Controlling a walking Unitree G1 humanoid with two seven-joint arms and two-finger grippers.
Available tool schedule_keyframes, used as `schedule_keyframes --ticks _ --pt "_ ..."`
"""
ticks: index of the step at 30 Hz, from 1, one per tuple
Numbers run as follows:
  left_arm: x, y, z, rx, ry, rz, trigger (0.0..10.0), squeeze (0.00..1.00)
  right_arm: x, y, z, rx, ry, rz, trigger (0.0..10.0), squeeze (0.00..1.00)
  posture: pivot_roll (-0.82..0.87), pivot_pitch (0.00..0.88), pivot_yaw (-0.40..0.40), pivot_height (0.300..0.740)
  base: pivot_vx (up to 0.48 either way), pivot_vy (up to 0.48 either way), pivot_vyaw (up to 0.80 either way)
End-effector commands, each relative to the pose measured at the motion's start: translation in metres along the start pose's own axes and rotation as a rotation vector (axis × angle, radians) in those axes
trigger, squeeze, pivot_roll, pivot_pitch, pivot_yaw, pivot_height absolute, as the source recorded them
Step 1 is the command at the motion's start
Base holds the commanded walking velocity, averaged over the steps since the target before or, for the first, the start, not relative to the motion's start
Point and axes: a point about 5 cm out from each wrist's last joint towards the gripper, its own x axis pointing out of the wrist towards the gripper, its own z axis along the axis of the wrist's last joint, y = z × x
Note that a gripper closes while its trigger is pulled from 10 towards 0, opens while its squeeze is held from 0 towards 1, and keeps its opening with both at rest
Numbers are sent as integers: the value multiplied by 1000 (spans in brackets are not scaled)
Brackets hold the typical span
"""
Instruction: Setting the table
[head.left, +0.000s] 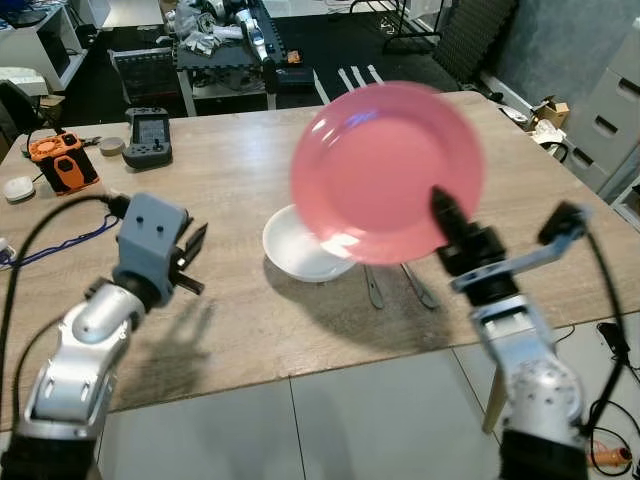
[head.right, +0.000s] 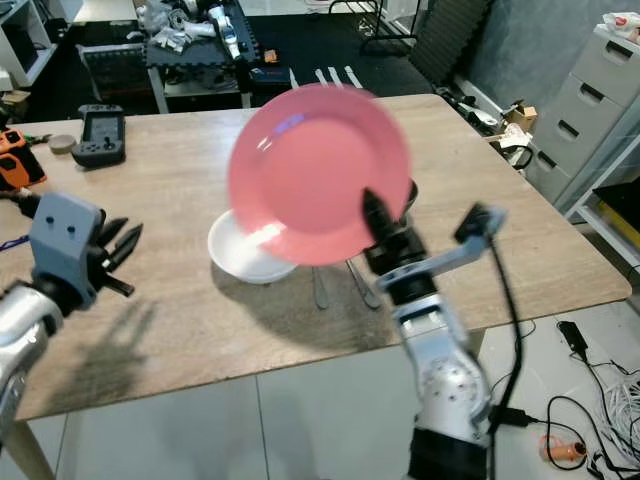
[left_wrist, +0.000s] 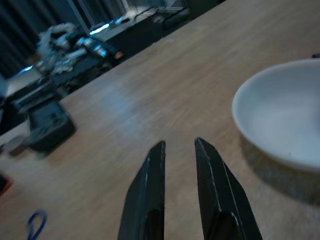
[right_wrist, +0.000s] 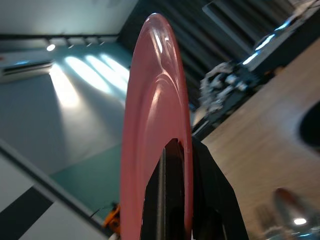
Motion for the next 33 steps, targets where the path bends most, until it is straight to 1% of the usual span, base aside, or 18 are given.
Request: schedule_keyframes --ticks 1,2,5,6,8,9,10,12,13,15,17,18,23,25,26,27,29,33 --pt "7 1 -9 -51 42 -28 10000 1000 -1 -12 1 -13 -6 -72 10000 0 6 65 65 740 0 0 0" --pt "7 1 -9 -51 42 -28 10000 1000 -1 -12 1 -13 -6 -72 10000 0 6 65 65 740 0 0 0" --pt "25 2 -9 -135 50 -13 10000 1000 -2 -22 6 -26 -23 -131 10000 0 3 72 64 740 0 0 0" --pt "25 2 -9 -135 50 -13 10000 1000 -2 -22 6 -26 -23 -131 10000 0 3 72 64 740 0 0 0" --pt "44 3 -5 -212 38 24 10000 1000 -3 -24 7 -26 -29 -147 10000 0 -9 76 63 740 0 0 0" --pt "44 3 -5 -212 38 24 10000 1000 -3 -24 7 -26 -29 -147 10000 0 -9 76 63 740 0 0 0" --pt "59 5 -1 -274 31 58 10000 1000 -3 -23 8 -24 -30 -148 10000 0 -14 77 63 740 0 0 0" --pt "66 7 2 -319 31 70 10000 1000 -2 -22 7 -23 -30 -142 10000 0 -19 78 64 740 0 0 0" --pt "71 7 3 -345 32 73 10000 0 -2 -21 7 -22 -28 -136 10000 0 -19 78 64 740 0 0 0" --pt "78 8 4 -398 50 61 10000 0 -1 -17 7 -23 -26 -121 10000 0 -29 80 66 740 0 0 0" --pt "81 7 4 -415 60 52 10000 0 0 -16 7 -23 -26 -116 10000 0 -29 80 66 740 0 0 0" --pt "86 5 3 -462 94 8 10000 0 0 -14 8 -23 -30 -109 10000 0 -34 84 71 740 0 0 0" --pt "93 -5 6 -523 126 -92 10000 0 -2 -14 8 -23 -33 -108 10000 0 -32 87 84 740 0 0 0" --pt "94 -10 4 -522 143 -140 10000 0 -3 -13 6 -19 -33 -109 10000 0 -33 89 87 740 0 0 0" --pt "94 -10 4 -522 143 -140 10000 0 -3 -13 6 -19 -33 -109 10000 0 -33 89 87 740 0 0 0" --pt "92 -18 -1 -496 162 -184 10000 0 -3 -13 3 -9 -29 -108 10000 0 -31 92 89 740 0 0 0" --pt "92 -22 -5 -484 176 -207 10000 0 -3 -12 0 -4 -23 -106 10000 0 -31 92 89 740 0 0 0" --pt "91 -30 -9 -496 190 -236 10000 0 -3 -11 -3 1 -12 -103 10000 0 -28 94 90 740 0 0 0"
